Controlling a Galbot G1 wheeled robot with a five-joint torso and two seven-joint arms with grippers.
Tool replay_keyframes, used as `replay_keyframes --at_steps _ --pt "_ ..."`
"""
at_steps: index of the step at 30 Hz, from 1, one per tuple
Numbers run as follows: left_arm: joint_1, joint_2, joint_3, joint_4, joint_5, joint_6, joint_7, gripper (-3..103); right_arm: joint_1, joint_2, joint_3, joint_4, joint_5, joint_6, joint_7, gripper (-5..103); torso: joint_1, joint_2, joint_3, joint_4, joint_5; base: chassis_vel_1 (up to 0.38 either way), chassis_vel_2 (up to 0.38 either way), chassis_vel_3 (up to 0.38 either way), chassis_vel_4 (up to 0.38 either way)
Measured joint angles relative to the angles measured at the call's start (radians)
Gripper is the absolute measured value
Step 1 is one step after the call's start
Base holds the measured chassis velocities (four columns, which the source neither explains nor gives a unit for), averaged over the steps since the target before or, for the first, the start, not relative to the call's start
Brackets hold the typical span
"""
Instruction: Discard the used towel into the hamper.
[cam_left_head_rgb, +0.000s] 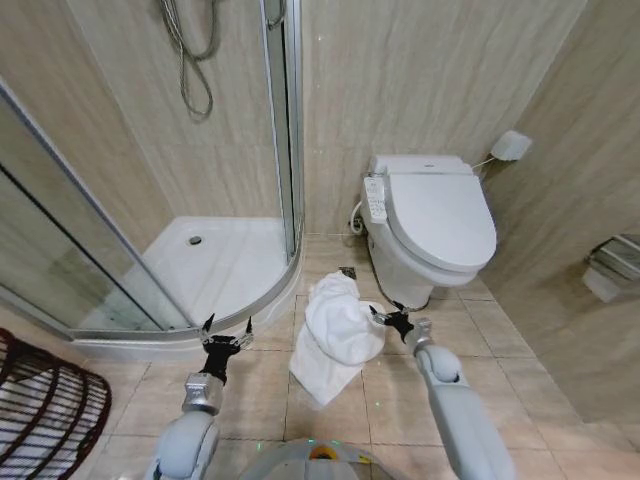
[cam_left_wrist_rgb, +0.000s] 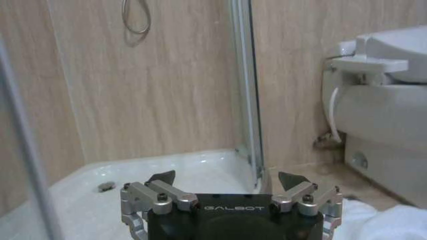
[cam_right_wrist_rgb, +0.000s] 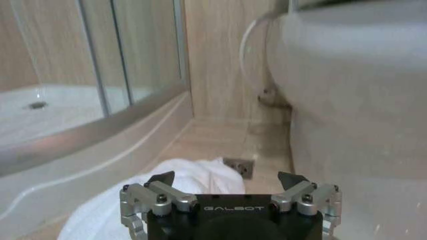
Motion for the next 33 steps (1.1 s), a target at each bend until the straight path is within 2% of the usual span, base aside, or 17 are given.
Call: replay_keyframes --at_steps 1,3,6,11,33 --pt "-0.004 -0.004 0.004 0.008 -0.001 -0.006 0.0 100 -0.031 0.011 0.011 0.032 -0.001 0.032 0.021 100 0.0 0.0 0.0 0.0004 -0.0003 0.0 0.0 0.0 0.0" --pt "-0.005 -0.008 0.008 0.017 -0.004 -0.017 0.0 100 -0.099 0.033 0.03 0.094 0.008 0.077 0.071 100 0.0 0.0 0.0 -0.0005 -0.0003 0.0 0.0 0.0 0.0" --pt "-0.005 -0.009 0.009 0.02 -0.006 -0.022 0.0 100 -0.127 0.041 0.042 0.123 0.014 0.094 0.096 100 0.0 0.0 0.0 -0.0001 -0.0004 0.0 0.0 0.0 0.0" --pt "-0.005 -0.009 0.009 0.021 -0.007 -0.023 0.0 100 -0.133 0.042 0.044 0.129 0.017 0.098 0.102 100 0.0 0.0 0.0 0.0006 -0.0004 0.0 0.0 0.0 0.0" --pt "-0.004 -0.009 0.009 0.021 -0.007 -0.022 0.0 100 -0.133 0.042 0.044 0.129 0.019 0.096 0.102 100 0.0 0.0 0.0 0.0003 -0.0003 0.0 0.0 0.0 0.0"
